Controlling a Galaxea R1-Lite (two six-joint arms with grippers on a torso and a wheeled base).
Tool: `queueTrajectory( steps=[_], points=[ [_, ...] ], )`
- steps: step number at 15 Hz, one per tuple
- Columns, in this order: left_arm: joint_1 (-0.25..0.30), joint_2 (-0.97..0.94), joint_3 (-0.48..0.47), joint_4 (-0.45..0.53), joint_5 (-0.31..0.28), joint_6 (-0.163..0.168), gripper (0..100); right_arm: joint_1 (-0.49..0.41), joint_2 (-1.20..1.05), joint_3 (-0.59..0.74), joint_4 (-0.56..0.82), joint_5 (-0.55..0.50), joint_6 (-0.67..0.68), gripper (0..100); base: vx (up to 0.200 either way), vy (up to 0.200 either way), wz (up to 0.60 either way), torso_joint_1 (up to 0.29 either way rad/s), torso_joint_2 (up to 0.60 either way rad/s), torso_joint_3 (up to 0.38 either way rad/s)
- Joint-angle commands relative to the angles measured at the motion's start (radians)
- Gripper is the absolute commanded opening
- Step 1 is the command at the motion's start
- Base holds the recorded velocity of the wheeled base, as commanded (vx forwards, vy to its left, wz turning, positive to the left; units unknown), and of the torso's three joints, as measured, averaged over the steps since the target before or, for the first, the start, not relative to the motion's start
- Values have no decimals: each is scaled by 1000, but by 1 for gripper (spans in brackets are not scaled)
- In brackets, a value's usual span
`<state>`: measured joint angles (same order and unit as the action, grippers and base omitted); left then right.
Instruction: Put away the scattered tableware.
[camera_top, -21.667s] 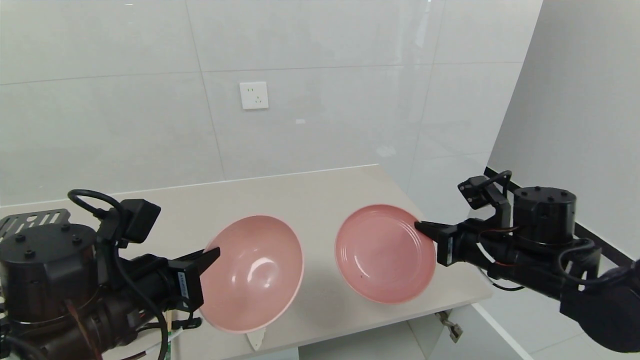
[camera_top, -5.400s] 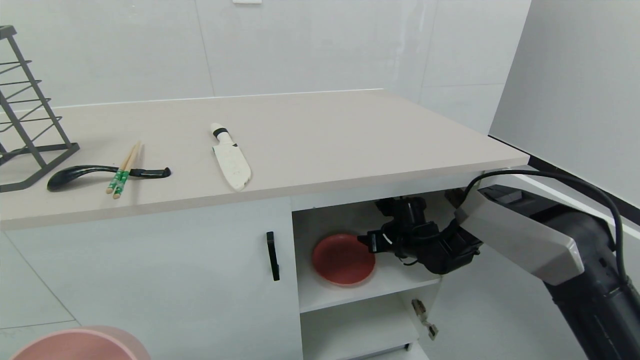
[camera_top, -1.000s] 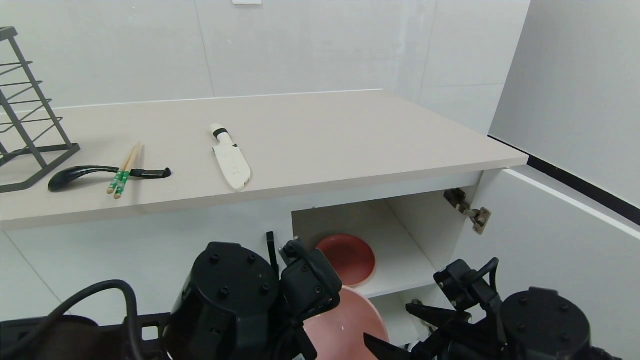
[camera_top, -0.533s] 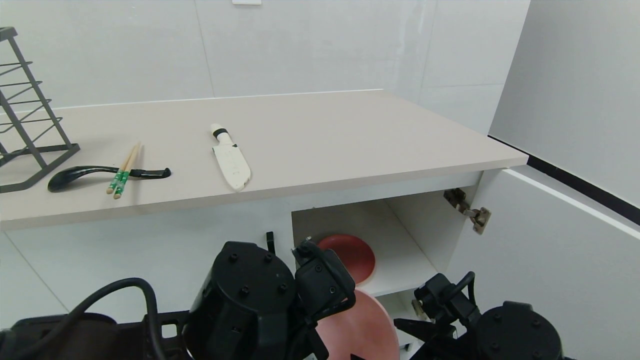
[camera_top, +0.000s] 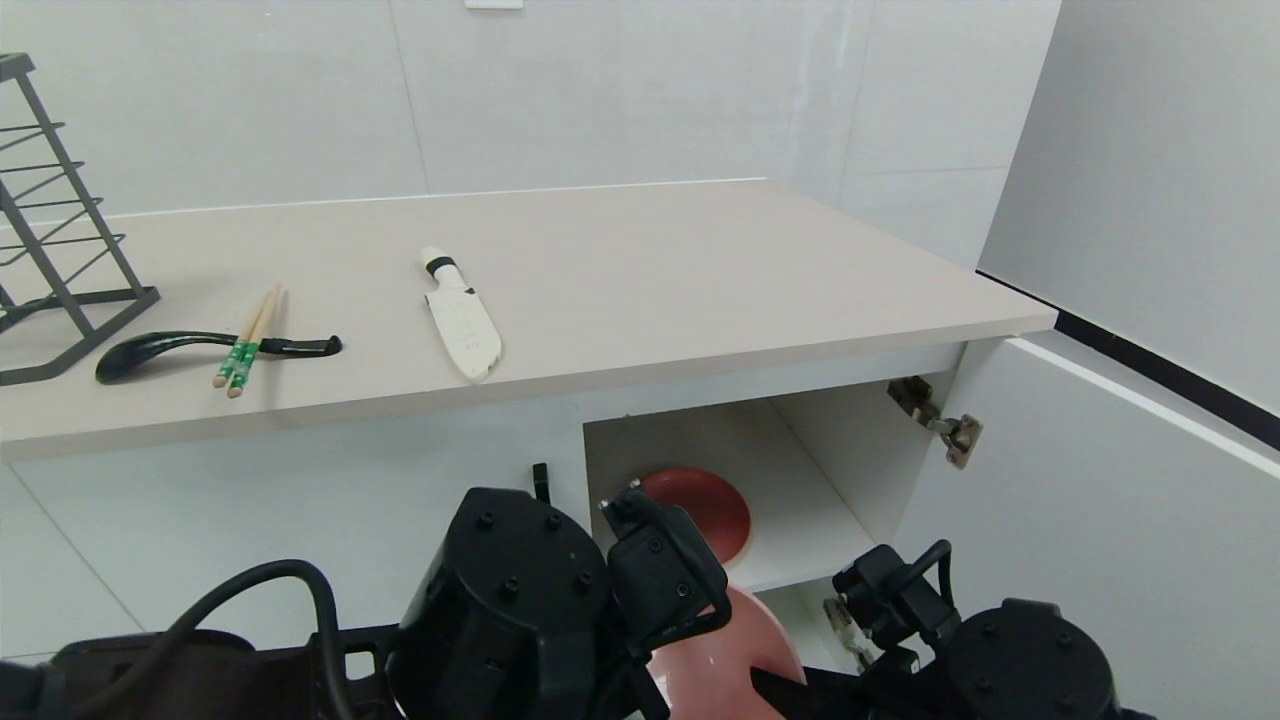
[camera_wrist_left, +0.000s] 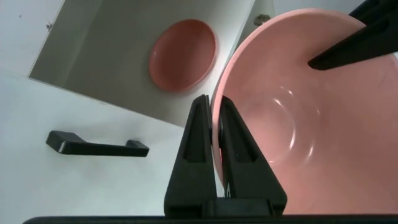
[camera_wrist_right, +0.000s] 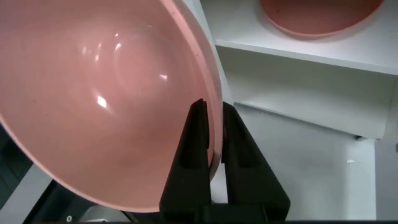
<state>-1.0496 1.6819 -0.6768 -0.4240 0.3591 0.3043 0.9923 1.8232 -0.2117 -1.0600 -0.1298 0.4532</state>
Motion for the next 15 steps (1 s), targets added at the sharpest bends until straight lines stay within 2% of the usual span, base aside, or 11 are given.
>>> queueTrajectory(
  steps=[1, 2, 3, 6, 9, 13, 15],
  points=[
    [-1, 4, 0, -4, 0, 29, 0, 2, -1, -2, -6, 6, -2, 0, 0, 0, 0, 0, 0, 0],
    [-1, 4, 0, -12, -2, 38, 0, 2, -1, -3, -6, 4, -2, 0, 0, 0, 0, 0, 0, 0],
    [-1, 5, 0, -16, -2, 39, 100, 0, -1, -3, -6, 6, -2, 0, 0, 0, 0, 0, 0, 0],
    [-1, 7, 0, -16, -8, 33, 100, -4, 2, -2, -5, 4, -2, 0, 0, 0, 0, 0, 0, 0],
    [2, -1, 0, -44, -8, 27, 100, -52, 39, 0, -3, 4, -4, 0, 0, 0, 0, 0, 0, 0],
    [40, -33, 3, -67, -8, 26, 100, -90, 93, -3, -5, 6, -4, 0, 0, 0, 0, 0, 0, 0],
    [42, -59, 16, -65, -8, 24, 100, -101, 116, -12, -5, 6, -4, 0, 0, 0, 0, 0, 0, 0]
  ],
)
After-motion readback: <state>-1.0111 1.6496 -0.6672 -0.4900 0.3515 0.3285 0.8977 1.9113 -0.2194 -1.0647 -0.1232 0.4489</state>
